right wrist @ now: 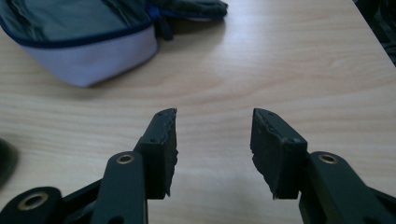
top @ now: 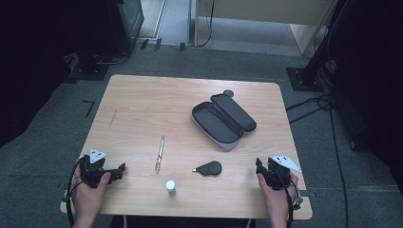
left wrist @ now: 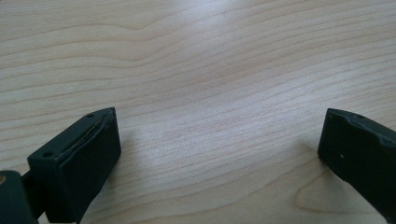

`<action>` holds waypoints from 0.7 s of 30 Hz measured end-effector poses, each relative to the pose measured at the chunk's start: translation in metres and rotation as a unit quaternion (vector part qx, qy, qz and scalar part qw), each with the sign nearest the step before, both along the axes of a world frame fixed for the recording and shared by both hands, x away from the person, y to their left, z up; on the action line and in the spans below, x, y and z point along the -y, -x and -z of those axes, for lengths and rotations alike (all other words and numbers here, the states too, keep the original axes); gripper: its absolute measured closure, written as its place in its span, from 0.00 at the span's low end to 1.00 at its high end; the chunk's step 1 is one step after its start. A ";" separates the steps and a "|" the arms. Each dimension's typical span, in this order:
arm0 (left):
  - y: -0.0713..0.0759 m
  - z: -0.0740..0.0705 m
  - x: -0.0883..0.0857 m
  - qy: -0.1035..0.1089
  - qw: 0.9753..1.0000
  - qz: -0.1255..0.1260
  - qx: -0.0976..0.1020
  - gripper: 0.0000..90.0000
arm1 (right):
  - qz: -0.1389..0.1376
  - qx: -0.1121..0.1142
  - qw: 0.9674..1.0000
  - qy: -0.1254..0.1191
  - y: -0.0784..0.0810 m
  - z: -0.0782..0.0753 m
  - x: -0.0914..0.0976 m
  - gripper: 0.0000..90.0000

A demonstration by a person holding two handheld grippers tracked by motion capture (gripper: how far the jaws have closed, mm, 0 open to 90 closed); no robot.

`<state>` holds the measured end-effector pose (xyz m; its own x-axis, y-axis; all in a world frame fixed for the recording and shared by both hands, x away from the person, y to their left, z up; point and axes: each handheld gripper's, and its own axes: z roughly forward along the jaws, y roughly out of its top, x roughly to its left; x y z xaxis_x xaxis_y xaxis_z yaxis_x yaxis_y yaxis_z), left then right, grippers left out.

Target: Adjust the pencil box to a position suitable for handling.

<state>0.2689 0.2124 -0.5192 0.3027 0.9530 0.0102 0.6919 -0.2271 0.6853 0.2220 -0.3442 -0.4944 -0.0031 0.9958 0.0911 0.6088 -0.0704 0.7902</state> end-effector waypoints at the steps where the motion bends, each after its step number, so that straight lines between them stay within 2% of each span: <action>1: 0.000 0.000 0.000 0.000 1.000 0.000 0.000 0.00 | -0.001 0.003 1.000 -0.002 -0.005 -0.005 -0.006 0.57; 5: 0.000 0.000 0.000 0.000 1.000 0.000 0.000 0.00 | 0.000 0.011 1.000 -0.004 -0.013 -0.011 -0.015 0.60; 6: 0.000 0.000 0.000 0.000 1.000 0.000 0.000 0.00 | 0.003 0.018 1.000 0.002 -0.018 -0.013 -0.021 0.60; 11: 0.000 0.000 0.000 0.000 1.000 0.000 0.000 0.00 | 0.002 0.019 1.000 0.008 -0.028 -0.014 -0.031 0.64; 13: 0.000 0.000 0.000 -0.001 1.000 0.004 -0.002 0.00 | 0.001 0.017 1.000 -0.007 -0.034 -0.015 -0.035 0.65; 14: 0.000 0.000 0.000 -0.002 1.000 0.005 -0.001 0.00 | -0.001 0.017 0.999 -0.028 -0.040 -0.017 -0.037 0.67; 16: 0.000 0.000 0.000 -0.001 1.000 0.004 -0.002 0.00 | -0.005 0.020 0.999 -0.049 -0.044 -0.019 -0.038 0.69; 18: 0.000 0.000 0.000 -0.001 1.000 0.004 -0.002 0.00 | -0.005 0.026 0.999 -0.041 -0.050 -0.021 -0.041 0.70; 20: 0.000 0.000 0.000 -0.001 1.000 0.004 -0.002 0.00 | -0.003 0.025 0.999 -0.042 -0.053 -0.022 -0.042 0.71; 21: 0.000 0.000 0.000 -0.001 1.000 0.004 -0.002 0.00 | 0.005 0.023 0.999 -0.029 -0.059 -0.022 -0.046 0.73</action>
<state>0.2688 0.2124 -0.5189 0.3110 0.9503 0.0116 0.6922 -0.2348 0.6825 0.2810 -0.2983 -0.4722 0.0020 0.9890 0.1481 0.5705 -0.1228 0.8121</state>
